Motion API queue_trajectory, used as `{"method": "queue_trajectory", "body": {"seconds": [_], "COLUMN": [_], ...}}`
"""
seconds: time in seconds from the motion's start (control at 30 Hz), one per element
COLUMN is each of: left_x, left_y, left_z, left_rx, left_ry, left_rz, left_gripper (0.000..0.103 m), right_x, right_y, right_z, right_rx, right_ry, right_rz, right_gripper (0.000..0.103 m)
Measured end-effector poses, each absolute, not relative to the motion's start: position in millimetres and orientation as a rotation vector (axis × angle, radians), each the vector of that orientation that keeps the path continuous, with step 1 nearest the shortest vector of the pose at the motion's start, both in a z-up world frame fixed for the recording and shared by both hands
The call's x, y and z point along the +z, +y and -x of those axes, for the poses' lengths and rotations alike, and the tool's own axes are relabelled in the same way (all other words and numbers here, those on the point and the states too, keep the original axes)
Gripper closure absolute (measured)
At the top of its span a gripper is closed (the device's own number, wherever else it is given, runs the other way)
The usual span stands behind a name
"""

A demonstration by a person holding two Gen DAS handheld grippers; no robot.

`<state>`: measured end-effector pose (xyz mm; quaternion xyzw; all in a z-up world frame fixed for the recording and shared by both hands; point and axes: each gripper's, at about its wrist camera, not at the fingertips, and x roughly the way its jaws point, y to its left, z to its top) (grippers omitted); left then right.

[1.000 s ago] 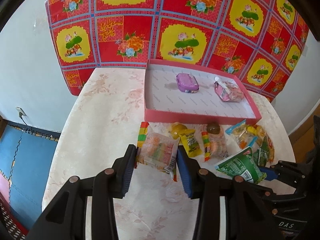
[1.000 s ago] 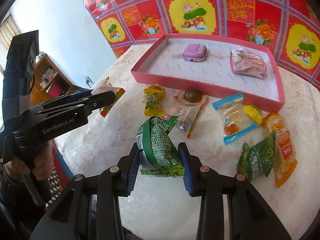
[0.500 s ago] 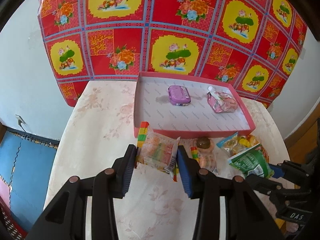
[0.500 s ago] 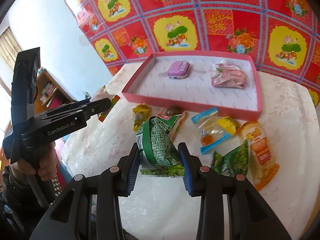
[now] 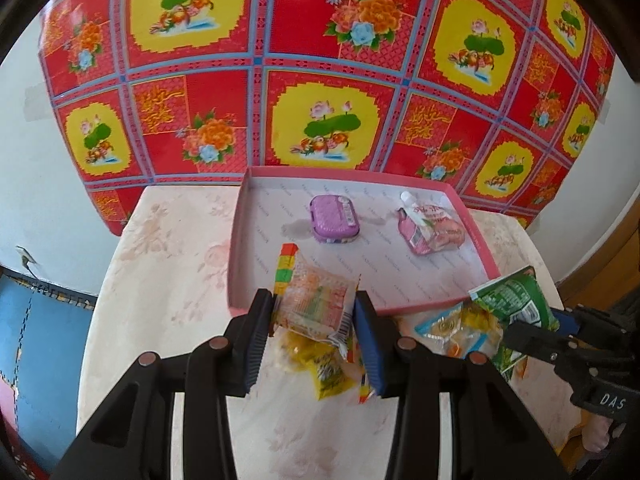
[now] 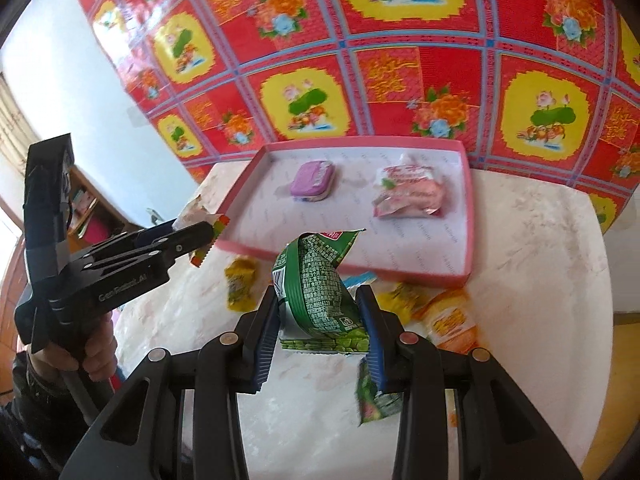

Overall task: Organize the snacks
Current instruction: 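Carry the candy pack with the left tool while the right tool carries the green bag into the tray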

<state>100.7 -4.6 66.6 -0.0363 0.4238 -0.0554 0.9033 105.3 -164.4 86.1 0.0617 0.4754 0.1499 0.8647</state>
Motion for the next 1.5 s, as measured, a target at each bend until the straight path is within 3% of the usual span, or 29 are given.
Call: {"method": "queue_trajectory", "body": {"seconds": [1.5], "left_x": [8.1], "left_y": [-17.4], "left_z": [-187.6], "left_rx": [-0.115], "left_ry": [0.943], "left_rz": [-0.004], "left_gripper": [0.060], "right_x": [33.2], "right_y": [-186.8], "right_z": [-197.6], "right_rx": [0.172], "right_ry": [1.105], "right_rz": [-0.096], "right_gripper": [0.064]}}
